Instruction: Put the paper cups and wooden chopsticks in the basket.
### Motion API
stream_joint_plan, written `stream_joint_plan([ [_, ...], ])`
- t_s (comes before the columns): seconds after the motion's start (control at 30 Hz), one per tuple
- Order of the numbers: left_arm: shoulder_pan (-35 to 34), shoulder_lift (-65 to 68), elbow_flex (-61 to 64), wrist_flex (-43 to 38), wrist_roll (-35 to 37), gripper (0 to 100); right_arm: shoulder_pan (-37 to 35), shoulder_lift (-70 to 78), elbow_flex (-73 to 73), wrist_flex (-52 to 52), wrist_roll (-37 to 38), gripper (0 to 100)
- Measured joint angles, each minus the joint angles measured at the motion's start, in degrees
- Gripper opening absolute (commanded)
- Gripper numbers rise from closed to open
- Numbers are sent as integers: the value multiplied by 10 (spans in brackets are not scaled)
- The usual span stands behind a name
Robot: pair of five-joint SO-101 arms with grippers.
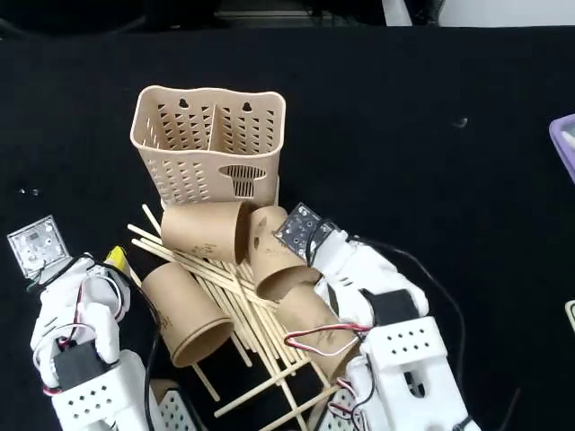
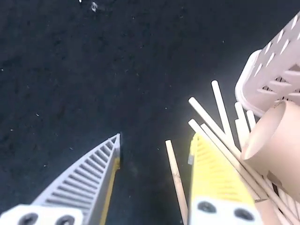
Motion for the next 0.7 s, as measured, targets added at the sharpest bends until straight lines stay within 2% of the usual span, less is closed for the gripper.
stream_joint_plan([
  [0.13,0,-4,0,0,0,241,17,-33,-10,12,1,177],
  [0.27,0,-5,0,0,1,241,37,-87,-67,98,1,177],
  [0.43,0,-5,0,0,1,241,-32,-159,-87,211,1,177],
  [0.53,0,-5,0,0,1,241,-68,-193,-65,216,2,178],
  [0.7,0,-5,0,0,1,241,-69,-215,21,148,2,205],
])
